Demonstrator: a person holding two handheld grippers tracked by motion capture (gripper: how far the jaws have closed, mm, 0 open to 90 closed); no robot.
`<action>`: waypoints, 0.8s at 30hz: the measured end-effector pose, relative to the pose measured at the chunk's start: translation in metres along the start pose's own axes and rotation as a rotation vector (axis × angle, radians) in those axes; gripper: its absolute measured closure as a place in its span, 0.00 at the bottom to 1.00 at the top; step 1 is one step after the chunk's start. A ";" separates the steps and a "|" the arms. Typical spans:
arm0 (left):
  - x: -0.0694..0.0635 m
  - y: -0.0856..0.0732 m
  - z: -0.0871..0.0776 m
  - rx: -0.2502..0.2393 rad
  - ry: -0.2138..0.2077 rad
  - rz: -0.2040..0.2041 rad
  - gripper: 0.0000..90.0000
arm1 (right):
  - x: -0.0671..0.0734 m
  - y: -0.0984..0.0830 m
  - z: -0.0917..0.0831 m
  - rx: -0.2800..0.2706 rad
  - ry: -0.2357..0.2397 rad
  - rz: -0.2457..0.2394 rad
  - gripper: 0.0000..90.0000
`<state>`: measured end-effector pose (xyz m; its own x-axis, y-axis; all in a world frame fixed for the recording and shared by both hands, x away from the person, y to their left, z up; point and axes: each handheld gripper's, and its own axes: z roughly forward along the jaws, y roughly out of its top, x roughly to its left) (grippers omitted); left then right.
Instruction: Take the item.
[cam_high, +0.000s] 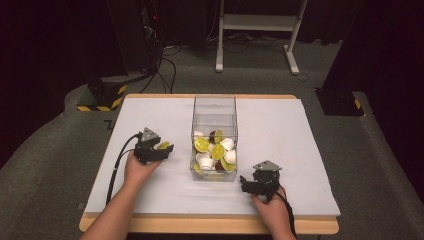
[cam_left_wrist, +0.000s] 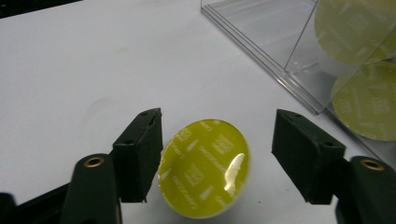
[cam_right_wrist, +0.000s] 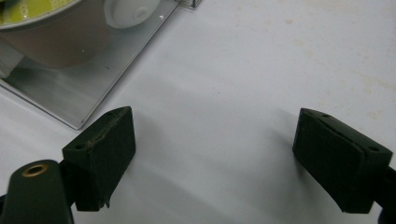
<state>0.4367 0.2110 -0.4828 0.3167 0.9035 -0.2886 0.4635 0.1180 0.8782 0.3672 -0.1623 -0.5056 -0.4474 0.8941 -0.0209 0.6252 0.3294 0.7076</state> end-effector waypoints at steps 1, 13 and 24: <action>-0.001 0.000 -0.002 0.003 -0.002 0.002 0.35 | 0.000 0.000 0.000 -0.001 -0.001 0.000 0.15; 0.001 -0.011 -0.045 -0.023 -0.045 -0.014 0.30 | 0.000 0.000 0.000 0.000 0.000 -0.001 0.15; 0.019 -0.046 -0.066 0.083 0.013 0.011 0.34 | 0.000 0.000 0.000 0.000 -0.001 -0.001 0.15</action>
<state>0.3663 0.2502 -0.5038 0.3119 0.9098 -0.2738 0.5272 0.0741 0.8465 0.3671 -0.1622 -0.5056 -0.4474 0.8941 -0.0224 0.6247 0.3303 0.7076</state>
